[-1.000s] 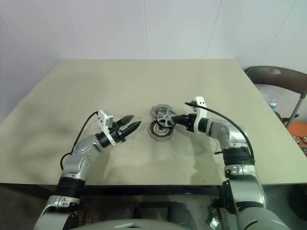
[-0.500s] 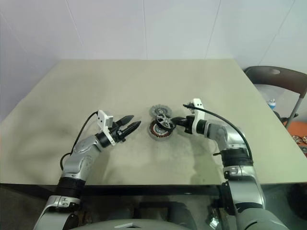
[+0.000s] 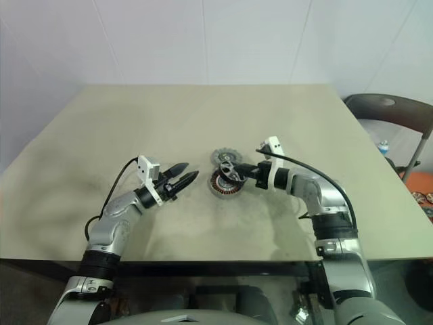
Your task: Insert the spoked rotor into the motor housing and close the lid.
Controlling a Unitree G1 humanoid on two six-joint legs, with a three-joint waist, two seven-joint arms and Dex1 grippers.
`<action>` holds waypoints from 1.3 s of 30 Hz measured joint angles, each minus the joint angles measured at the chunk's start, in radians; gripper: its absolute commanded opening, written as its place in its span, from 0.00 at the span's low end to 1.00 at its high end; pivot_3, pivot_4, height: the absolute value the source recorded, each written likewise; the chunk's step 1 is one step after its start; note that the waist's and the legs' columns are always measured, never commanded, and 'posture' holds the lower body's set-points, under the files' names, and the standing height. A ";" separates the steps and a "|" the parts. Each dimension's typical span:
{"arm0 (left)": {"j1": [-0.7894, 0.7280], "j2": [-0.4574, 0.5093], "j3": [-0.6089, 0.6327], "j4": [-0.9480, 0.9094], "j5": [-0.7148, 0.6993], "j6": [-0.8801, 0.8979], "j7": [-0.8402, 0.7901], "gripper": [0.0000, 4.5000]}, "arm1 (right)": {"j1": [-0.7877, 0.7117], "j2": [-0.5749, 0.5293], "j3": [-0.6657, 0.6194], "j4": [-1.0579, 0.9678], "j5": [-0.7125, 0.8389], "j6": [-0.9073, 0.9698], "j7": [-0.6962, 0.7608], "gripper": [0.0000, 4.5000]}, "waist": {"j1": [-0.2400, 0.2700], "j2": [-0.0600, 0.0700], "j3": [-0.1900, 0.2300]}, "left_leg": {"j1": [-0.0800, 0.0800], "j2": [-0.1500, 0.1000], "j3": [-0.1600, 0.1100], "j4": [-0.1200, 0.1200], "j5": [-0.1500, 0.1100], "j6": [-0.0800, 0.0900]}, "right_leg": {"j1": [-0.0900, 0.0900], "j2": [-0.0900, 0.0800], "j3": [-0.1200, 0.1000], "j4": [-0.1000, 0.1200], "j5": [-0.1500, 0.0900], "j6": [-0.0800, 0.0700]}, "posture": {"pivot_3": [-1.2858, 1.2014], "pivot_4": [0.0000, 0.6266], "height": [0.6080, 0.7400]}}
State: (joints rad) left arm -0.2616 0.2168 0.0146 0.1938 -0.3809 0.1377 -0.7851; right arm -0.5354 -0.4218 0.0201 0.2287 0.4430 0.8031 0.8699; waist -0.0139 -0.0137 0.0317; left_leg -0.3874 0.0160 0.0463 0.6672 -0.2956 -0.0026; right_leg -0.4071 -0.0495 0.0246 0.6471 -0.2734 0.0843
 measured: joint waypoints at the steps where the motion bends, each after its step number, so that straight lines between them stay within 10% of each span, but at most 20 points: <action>1: 0.000 -0.001 0.000 0.000 0.000 0.000 0.000 0.60 | 0.001 0.001 0.006 -0.006 -0.005 -0.006 -0.001 0.00 | 0.000 0.000 0.000 | 0.000 0.000 0.000 0.000 0.000 0.000 | 0.000 0.000 0.000 0.000 0.000 0.000 | 0.52 0.00 1.00; 23: 0.007 -0.001 -0.003 0.000 0.002 0.000 0.000 0.60 | 0.006 0.080 -0.097 -0.010 0.091 -0.063 -0.038 0.00 | 0.000 0.000 0.000 | 0.002 0.000 0.000 0.000 0.000 0.000 | 0.002 0.001 0.000 0.000 0.000 0.000 | 0.52 0.00 1.00; 39: 0.012 -0.002 -0.008 0.001 0.003 0.000 0.000 0.60 | -0.020 0.058 0.036 0.068 -0.172 -0.291 -0.154 0.00 | 0.000 0.000 0.000 | 0.002 0.000 0.000 0.000 0.000 0.000 | 0.002 0.001 0.001 0.001 0.000 0.000 | 0.52 0.00 1.00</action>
State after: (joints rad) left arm -0.2496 0.2149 0.0063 0.1944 -0.3781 0.1372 -0.7848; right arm -0.5556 -0.3636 0.0561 0.2966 0.2713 0.5123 0.7155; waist -0.0140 -0.0138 0.0316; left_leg -0.3852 0.0163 0.0466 0.6677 -0.2955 -0.0028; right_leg -0.4054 -0.0486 0.0255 0.6481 -0.2734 0.0844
